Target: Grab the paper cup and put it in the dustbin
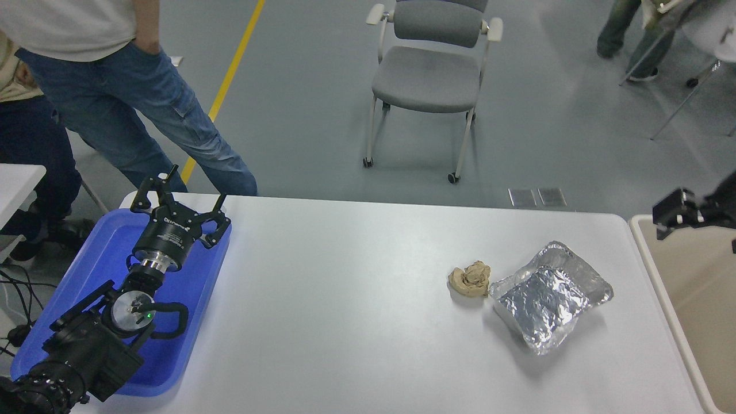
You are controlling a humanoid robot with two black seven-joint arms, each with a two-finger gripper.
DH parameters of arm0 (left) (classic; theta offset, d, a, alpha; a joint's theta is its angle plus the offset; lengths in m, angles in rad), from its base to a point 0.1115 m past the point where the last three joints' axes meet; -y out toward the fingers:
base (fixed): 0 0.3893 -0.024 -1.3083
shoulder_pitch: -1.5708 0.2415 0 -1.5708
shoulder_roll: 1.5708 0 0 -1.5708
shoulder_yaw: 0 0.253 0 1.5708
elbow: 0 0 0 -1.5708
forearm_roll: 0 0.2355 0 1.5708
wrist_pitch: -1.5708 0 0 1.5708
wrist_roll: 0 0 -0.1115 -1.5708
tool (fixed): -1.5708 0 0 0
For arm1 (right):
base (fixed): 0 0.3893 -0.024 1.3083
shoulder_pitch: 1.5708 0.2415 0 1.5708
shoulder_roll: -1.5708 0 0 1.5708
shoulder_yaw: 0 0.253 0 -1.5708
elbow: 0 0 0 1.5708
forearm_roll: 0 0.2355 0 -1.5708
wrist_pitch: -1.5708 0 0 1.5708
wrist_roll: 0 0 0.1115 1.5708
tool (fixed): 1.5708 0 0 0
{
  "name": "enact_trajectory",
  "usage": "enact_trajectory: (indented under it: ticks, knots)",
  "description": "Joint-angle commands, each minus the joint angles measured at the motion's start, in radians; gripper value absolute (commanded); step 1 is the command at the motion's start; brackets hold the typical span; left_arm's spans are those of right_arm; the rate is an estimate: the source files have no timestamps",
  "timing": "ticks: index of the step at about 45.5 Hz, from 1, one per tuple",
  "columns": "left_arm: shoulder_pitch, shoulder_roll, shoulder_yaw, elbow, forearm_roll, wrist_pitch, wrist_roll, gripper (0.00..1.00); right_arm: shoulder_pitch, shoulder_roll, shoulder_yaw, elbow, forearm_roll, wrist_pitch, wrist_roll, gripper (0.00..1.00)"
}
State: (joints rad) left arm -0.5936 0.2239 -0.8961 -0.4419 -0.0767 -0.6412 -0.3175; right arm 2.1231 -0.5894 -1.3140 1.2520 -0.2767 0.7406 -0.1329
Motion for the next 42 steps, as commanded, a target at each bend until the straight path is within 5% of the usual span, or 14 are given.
enact_trajectory:
  ticks: [1,42]
  knots:
    - [0.0,0.0,0.0,0.0,0.0,0.0,0.0,1.0,0.146,0.08,-0.002,0.079,0.001,0.045,0.001,1.0]
    - [0.0,0.0,-0.001,0.0,-0.002,0.0,0.0,1.0,0.15,0.151,0.094,0.099,0.002,0.045,0.003,1.0]
